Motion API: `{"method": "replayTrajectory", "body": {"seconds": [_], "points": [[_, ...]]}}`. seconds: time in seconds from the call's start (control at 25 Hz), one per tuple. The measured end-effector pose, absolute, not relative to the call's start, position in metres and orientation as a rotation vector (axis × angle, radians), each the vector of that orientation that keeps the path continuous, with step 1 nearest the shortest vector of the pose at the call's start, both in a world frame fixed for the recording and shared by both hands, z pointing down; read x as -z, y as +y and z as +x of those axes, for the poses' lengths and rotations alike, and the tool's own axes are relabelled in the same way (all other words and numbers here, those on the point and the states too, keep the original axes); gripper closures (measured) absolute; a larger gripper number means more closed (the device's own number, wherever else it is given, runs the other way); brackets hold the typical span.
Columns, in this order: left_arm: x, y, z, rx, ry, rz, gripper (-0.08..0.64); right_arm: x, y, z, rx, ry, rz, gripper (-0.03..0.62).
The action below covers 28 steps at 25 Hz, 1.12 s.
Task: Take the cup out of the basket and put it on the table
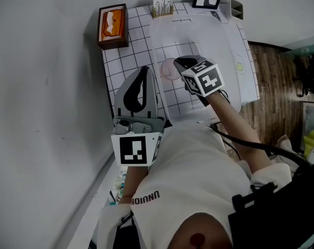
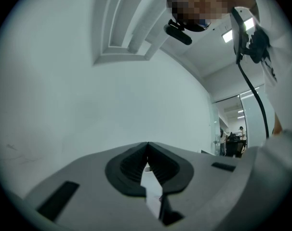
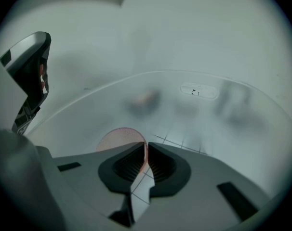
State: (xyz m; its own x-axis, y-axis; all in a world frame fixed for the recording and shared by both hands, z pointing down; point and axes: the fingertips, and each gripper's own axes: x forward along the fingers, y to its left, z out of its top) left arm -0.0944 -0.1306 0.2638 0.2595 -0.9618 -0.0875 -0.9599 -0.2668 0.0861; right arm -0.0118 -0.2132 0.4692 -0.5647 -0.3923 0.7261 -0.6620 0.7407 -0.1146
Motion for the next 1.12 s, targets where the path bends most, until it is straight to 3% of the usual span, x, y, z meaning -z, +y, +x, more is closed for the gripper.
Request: {"method": "replayTrajectory", "body": {"seconds": [1.12], "points": [[-0.262, -0.127, -0.094, 0.165, -1.913, 2.499, 0.546, -0.437, -0.21, -0.008, -0.491, -2.312, 0.839, 0.554]]}}
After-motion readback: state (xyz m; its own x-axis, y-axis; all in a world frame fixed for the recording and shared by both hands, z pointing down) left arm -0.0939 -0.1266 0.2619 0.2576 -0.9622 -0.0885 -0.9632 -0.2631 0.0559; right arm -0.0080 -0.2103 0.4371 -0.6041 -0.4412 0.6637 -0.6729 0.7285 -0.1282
